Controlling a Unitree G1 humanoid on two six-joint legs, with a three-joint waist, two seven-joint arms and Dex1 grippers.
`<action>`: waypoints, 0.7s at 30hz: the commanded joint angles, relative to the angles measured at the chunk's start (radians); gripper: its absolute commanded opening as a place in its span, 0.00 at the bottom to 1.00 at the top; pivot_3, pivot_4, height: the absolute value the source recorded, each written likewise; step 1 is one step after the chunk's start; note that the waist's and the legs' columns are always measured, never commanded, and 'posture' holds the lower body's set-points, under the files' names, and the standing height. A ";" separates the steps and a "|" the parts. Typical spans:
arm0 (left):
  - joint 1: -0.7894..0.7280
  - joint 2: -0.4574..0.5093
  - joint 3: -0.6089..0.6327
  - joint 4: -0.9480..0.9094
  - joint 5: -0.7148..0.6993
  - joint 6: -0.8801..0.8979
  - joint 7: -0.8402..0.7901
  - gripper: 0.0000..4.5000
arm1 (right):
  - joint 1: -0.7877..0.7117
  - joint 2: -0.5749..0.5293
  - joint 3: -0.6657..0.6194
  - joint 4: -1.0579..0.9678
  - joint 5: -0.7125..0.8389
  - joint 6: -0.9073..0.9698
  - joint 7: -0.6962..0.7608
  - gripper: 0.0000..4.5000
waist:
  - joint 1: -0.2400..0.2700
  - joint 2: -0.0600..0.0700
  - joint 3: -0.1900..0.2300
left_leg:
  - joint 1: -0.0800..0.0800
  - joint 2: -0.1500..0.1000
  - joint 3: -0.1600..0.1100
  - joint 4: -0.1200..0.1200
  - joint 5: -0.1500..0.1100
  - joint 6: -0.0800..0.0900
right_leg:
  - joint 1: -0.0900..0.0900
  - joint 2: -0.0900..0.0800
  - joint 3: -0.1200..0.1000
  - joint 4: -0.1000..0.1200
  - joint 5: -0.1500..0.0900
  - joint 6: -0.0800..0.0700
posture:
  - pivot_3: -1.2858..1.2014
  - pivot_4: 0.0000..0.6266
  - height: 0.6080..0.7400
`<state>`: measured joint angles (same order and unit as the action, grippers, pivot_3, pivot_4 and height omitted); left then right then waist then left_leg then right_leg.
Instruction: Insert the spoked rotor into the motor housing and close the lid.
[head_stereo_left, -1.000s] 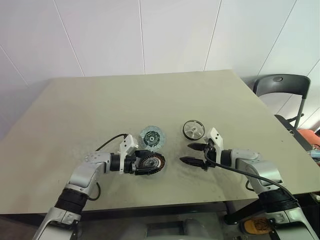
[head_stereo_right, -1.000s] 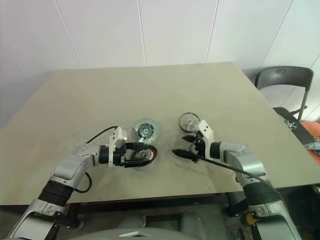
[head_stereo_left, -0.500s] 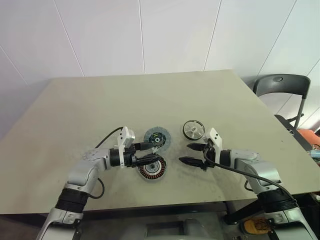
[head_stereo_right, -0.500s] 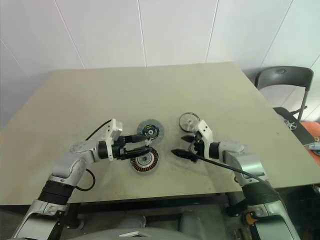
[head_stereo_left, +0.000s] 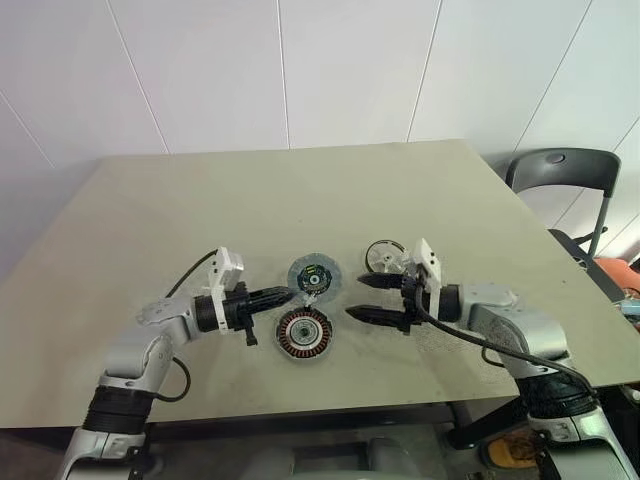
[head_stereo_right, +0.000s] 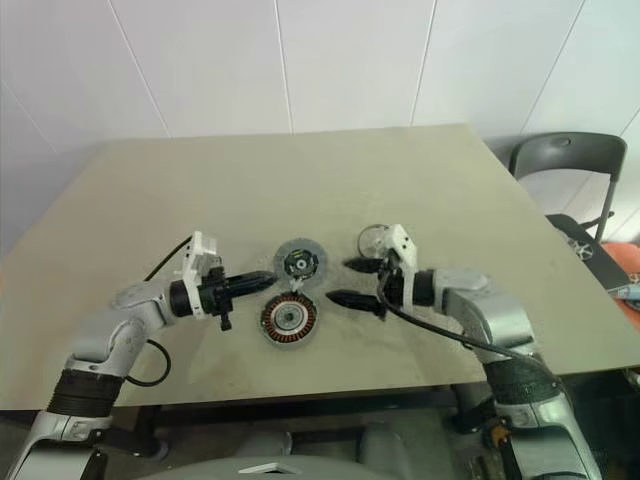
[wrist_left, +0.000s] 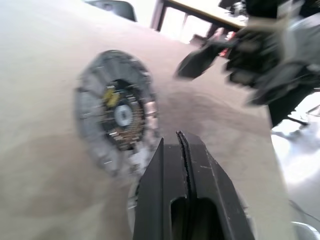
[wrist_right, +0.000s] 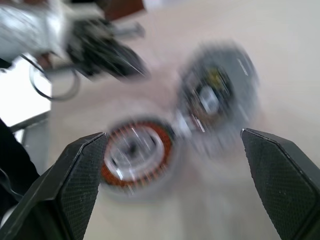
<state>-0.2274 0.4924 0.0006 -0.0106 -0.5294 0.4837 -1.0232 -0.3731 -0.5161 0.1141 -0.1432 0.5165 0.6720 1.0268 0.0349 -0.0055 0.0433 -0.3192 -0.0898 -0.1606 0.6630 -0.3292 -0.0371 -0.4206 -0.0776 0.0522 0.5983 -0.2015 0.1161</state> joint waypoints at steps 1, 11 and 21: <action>0.006 0.014 0.043 0.015 0.024 -0.044 0.033 0.00 | -0.070 0.061 0.065 -0.041 -0.004 0.007 -0.025 0.86 | -0.002 0.000 0.000 | 0.000 0.000 0.000 0.000 0.000 0.000 | 0.000 0.000 0.000 0.000 0.000 0.000 | 0.52 0.00 1.00; 0.074 0.029 0.077 -0.011 0.026 -0.065 0.064 0.00 | -0.174 0.148 0.223 0.049 -0.089 -0.006 -0.021 0.09 | 0.003 0.000 0.000 | -0.002 0.000 0.000 0.000 0.000 0.000 | -0.002 0.000 0.000 0.000 0.001 -0.002 | 0.52 0.00 1.00; 0.079 0.023 0.075 0.002 0.028 -0.072 0.074 0.00 | -0.173 0.152 0.273 0.135 -0.161 -0.013 -0.016 0.00 | -0.001 0.000 0.000 | -0.001 0.000 0.000 -0.001 0.000 0.000 | -0.003 0.000 0.000 0.001 0.001 -0.002 | 0.52 0.00 1.00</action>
<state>-0.1312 0.5112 0.0589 0.0050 -0.5014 0.4285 -0.9520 -0.5280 -0.3732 0.3945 -0.0077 0.3610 0.6736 1.0112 0.0343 -0.0054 0.0434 -0.3205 -0.0900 -0.1605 0.6625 -0.3294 -0.0370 -0.4234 -0.0778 0.0519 0.5989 -0.2001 0.1140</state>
